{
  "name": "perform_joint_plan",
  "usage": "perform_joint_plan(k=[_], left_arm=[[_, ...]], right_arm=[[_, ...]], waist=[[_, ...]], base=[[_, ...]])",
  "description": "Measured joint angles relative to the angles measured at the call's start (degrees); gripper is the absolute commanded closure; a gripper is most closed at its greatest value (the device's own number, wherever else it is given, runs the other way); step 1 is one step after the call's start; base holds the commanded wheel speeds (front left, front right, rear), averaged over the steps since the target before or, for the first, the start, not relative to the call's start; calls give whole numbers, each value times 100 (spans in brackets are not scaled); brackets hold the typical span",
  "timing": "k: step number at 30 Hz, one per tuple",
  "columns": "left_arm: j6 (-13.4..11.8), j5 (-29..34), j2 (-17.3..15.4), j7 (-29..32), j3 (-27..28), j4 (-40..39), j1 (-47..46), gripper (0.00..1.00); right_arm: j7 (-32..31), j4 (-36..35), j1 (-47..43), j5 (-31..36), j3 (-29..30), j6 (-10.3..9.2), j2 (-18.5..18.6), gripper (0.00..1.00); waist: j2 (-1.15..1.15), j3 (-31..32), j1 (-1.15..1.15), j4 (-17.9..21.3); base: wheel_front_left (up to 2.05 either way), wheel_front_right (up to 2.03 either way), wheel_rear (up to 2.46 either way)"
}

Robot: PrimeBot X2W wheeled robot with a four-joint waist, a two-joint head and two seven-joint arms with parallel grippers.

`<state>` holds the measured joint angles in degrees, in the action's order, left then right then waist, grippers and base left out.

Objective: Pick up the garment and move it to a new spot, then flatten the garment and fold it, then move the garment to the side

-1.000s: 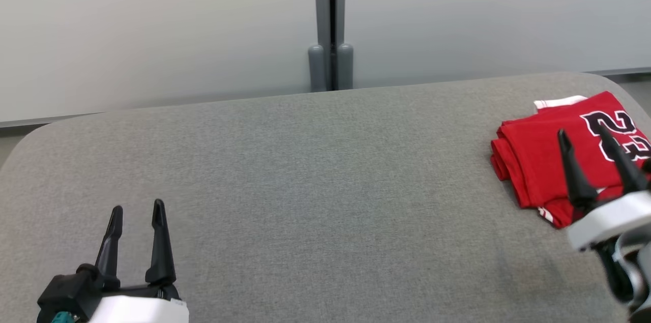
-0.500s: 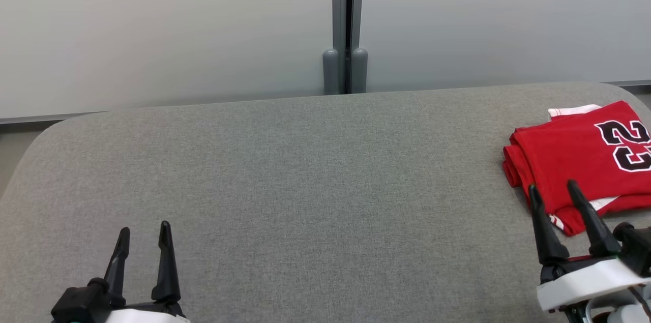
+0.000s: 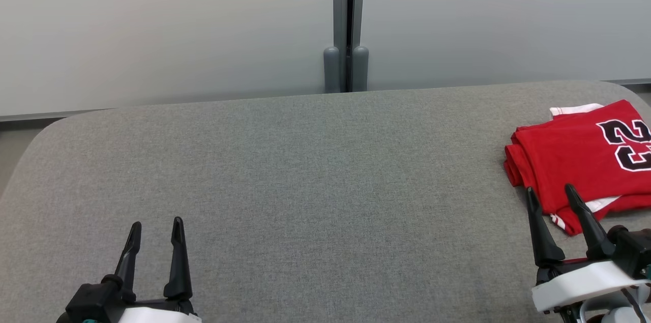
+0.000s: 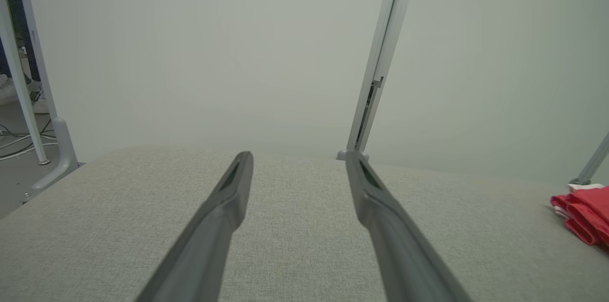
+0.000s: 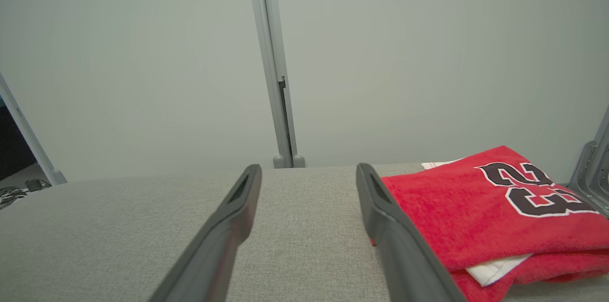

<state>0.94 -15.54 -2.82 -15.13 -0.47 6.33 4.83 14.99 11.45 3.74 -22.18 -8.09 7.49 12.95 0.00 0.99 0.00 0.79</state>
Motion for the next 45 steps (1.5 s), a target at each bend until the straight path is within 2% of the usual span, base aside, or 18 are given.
perform_joint_plan(k=[19,20,27,45], left_arm=[[-58,25,0,0,-102,-10,1,0],[-57,25,0,0,-111,-7,1,100],[-51,-51,69,38,-134,309,165,100],[100,-1786,66,515,42,430,-33,100]], right_arm=[[0,153,103,0,-171,0,41,0],[0,164,105,-2,-181,0,45,100],[-45,437,-181,-54,-245,0,-158,100],[-505,421,-156,-1678,101,0,-336,100]], waist=[[0,-9,0,-1],[0,-11,0,-4],[0,-12,0,-6],[0,-28,0,-16]], base=[[0,0,0],[0,0,0],[0,0,0],[0,0,0]])
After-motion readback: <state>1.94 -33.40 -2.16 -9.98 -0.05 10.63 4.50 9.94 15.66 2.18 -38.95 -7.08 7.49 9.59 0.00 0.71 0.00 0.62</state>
